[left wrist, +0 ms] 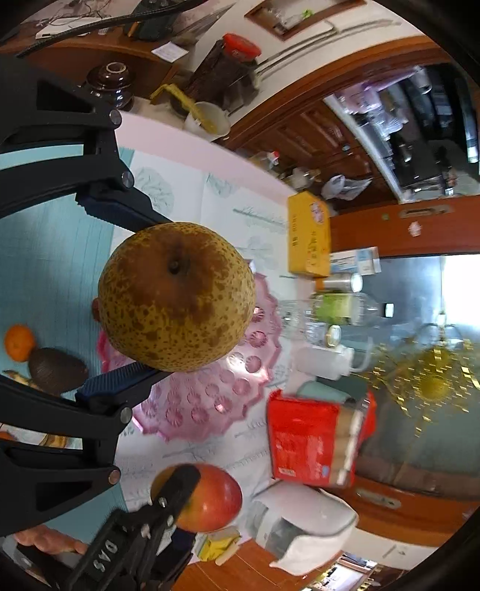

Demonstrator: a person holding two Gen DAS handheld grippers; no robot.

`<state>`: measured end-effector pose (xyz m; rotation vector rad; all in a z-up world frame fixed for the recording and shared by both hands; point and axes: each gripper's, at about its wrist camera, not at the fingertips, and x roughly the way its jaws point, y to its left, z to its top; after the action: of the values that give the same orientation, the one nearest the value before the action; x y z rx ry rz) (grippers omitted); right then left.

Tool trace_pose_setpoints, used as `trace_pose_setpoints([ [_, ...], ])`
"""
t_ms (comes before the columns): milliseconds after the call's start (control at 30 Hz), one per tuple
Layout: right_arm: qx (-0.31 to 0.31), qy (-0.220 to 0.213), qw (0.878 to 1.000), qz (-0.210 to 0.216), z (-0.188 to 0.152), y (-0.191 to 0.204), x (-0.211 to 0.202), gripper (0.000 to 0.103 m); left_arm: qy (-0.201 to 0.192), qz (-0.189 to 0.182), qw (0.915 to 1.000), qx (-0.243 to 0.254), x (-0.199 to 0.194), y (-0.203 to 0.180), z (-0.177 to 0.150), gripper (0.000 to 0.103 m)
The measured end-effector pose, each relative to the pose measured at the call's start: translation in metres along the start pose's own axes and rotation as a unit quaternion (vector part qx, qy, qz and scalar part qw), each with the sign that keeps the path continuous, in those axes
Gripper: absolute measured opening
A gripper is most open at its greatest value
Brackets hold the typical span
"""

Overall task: Organize fruits
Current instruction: 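Lift and carry the pear and apple with both tools into the pink glass bowl, then open both tools to release the fruit and withdraw from the bowl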

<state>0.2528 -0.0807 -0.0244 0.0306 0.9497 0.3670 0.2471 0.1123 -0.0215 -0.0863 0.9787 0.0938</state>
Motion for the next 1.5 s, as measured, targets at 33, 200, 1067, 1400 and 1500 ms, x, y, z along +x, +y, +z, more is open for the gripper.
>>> trace_pose_setpoints([
  [33,0.001,0.018,1.0,-0.007,-0.001,0.001,0.02,0.067,0.011,-0.003,0.9999,0.003,0.015,0.001,0.001,0.065],
  [200,-0.004,0.079,0.997,-0.024,-0.015,0.005,0.081,0.067,0.053,-0.018,0.9979,0.032,0.079,-0.001,-0.003,0.065],
  [1067,0.028,0.103,0.994,-0.031,-0.027,-0.011,0.107,0.074,0.086,-0.076,0.9912,0.065,0.142,-0.002,-0.004,0.09],
  [1400,0.041,0.061,0.996,-0.045,-0.042,-0.001,0.056,0.074,0.036,-0.075,0.9951,0.054,0.079,0.008,-0.006,0.09],
  [1500,0.047,0.04,0.997,-0.045,-0.045,-0.001,0.038,0.074,0.007,-0.057,0.9967,0.057,0.052,0.008,-0.01,0.09],
])
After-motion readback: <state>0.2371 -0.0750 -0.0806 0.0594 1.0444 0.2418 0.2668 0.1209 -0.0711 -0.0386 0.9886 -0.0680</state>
